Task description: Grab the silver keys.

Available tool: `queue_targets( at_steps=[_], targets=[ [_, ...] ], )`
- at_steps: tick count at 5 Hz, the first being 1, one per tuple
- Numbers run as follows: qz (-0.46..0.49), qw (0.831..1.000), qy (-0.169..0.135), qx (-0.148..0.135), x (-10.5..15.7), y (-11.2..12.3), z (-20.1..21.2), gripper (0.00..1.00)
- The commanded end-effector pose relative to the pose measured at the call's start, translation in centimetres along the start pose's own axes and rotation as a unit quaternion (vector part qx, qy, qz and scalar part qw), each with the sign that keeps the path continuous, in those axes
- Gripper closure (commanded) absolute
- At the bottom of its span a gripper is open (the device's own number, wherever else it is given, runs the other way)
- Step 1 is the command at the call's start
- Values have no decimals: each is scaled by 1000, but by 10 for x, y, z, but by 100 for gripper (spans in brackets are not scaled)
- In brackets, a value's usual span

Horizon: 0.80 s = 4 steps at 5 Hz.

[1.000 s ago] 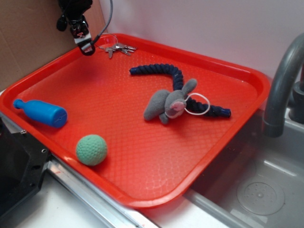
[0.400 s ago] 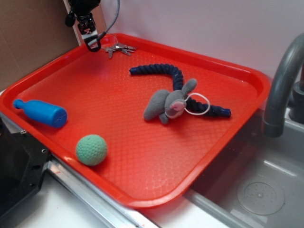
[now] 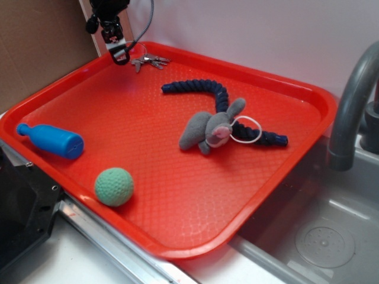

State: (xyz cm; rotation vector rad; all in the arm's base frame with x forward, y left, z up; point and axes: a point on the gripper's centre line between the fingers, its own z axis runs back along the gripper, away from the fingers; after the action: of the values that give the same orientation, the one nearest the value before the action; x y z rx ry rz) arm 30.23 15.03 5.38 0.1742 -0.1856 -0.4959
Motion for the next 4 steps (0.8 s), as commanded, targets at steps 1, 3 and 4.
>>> queue_targets(
  at_steps=[1, 3, 4],
  targets=[
    [-4, 1000, -11, 20, 19, 12, -4, 0],
    [0, 1000, -5, 9, 19, 2, -17, 100],
    [1, 1000, -9, 12, 18, 1, -14, 100]
  ],
)
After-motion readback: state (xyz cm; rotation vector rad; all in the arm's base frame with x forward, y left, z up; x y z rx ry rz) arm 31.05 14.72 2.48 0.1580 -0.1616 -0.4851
